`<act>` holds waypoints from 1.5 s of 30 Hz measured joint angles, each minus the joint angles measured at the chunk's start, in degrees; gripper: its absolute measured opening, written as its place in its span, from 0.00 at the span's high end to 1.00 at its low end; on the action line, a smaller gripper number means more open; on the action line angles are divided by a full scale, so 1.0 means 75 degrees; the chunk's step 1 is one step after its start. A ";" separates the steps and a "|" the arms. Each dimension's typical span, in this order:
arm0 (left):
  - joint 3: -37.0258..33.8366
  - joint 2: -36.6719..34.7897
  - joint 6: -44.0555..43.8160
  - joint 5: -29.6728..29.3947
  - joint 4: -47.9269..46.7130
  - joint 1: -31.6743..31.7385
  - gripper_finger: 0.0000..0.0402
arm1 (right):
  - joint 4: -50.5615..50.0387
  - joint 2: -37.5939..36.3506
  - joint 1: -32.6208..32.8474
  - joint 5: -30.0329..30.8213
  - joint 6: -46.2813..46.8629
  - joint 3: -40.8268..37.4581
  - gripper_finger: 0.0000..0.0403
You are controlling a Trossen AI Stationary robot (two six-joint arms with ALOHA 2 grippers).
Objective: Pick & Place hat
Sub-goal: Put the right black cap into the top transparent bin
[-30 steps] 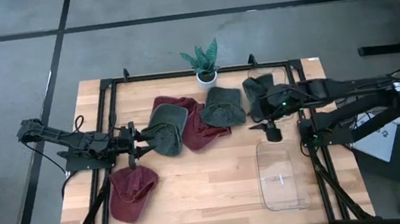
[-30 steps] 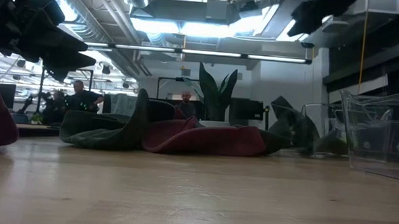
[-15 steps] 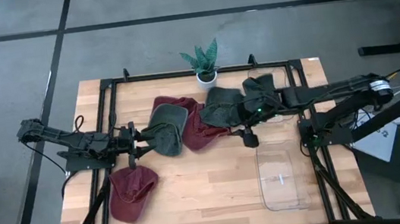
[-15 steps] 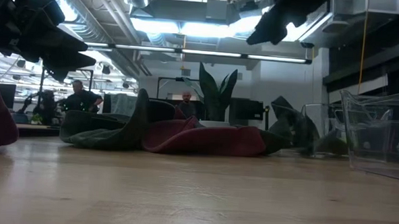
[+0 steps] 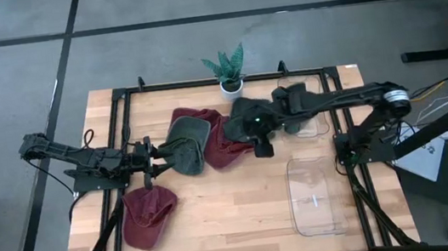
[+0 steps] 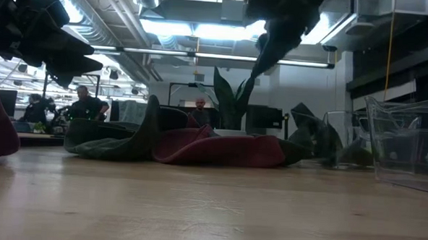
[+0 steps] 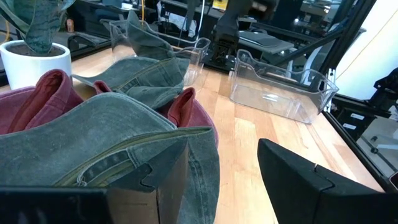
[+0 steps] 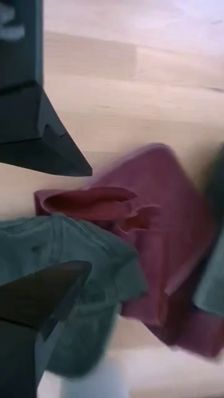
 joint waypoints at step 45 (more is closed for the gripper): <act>0.0000 0.0001 0.0000 0.0001 0.0000 -0.0001 0.53 | 0.0049 0.2227 -0.0951 -0.0357 0.0614 -0.0297 0.96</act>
